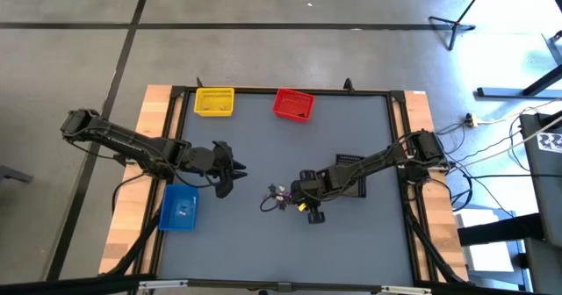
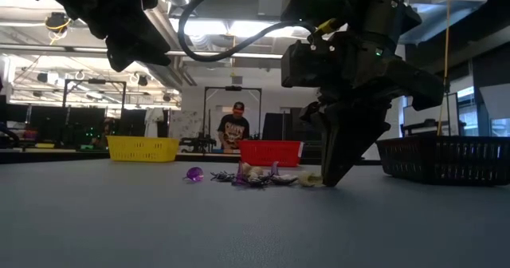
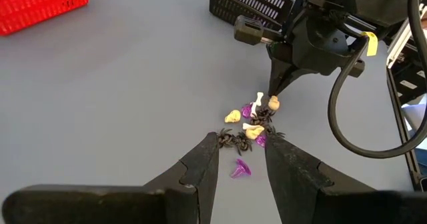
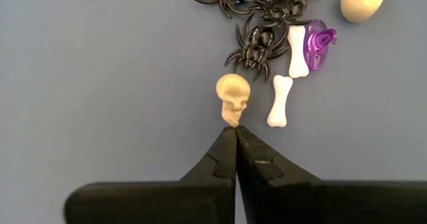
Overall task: Sort Halloween decoration
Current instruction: Put the yellow skull toy into the yellow bin
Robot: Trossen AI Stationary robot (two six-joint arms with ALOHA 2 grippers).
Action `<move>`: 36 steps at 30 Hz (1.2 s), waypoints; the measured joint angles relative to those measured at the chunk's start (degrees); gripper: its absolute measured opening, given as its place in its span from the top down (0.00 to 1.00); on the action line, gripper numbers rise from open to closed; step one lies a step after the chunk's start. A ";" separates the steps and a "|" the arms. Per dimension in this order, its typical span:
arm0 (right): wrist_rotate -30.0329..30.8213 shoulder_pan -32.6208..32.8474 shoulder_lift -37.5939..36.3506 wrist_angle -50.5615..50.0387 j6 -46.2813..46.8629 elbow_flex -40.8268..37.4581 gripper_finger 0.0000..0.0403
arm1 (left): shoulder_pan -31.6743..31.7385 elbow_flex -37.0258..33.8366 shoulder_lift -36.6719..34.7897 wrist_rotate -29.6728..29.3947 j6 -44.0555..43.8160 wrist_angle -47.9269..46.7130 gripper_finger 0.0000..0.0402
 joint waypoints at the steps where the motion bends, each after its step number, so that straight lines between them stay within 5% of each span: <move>1: 0.01 0.00 0.00 0.00 0.00 0.00 1.00 | 0.00 0.00 0.00 0.00 0.00 0.00 0.71; 10: -0.02 0.00 0.00 -0.08 0.06 0.00 0.94 | 0.00 0.00 0.00 0.00 0.00 0.00 0.71; 22: -0.10 0.00 0.02 2.65 0.13 0.00 0.70 | 0.00 0.00 0.00 -0.02 0.09 0.02 0.71; 36: 0.95 0.00 0.02 5.36 0.07 0.00 0.68 | -0.02 0.00 0.00 -0.02 0.09 0.02 0.71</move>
